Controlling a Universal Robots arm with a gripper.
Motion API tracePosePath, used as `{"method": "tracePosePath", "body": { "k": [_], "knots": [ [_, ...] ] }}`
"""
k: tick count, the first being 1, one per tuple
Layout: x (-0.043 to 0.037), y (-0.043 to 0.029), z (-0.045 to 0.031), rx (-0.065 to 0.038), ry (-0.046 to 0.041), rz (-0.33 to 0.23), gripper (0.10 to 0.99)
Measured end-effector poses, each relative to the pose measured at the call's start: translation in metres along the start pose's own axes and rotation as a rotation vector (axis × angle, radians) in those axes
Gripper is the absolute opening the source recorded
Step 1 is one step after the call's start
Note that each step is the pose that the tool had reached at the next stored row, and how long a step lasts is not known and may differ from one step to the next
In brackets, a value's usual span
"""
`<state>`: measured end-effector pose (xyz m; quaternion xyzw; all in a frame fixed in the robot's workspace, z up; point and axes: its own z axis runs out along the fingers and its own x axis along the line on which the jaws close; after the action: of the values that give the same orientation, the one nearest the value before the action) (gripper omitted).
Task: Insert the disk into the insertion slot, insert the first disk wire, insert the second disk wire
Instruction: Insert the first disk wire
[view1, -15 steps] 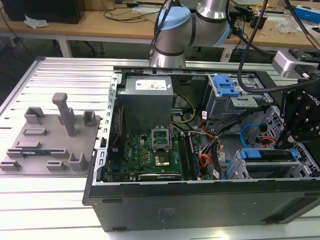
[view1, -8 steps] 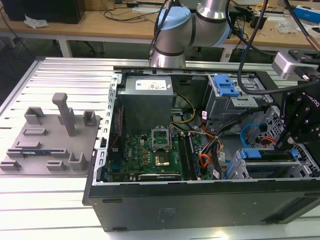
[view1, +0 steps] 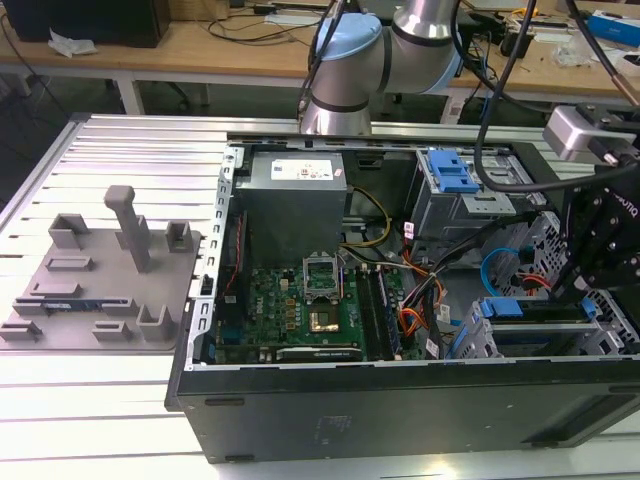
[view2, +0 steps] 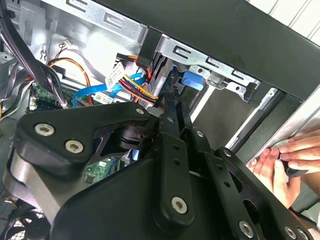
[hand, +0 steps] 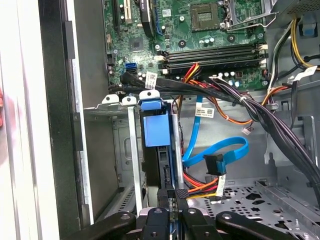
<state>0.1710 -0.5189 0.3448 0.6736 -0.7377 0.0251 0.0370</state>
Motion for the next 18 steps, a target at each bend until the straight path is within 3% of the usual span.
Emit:
{"method": "tracePosePath", "body": {
  "k": [18],
  "knots": [
    [-0.0006, -0.0002, 0.0106, 0.0, 0.0015, 0.0, 0.165]
  ]
}}
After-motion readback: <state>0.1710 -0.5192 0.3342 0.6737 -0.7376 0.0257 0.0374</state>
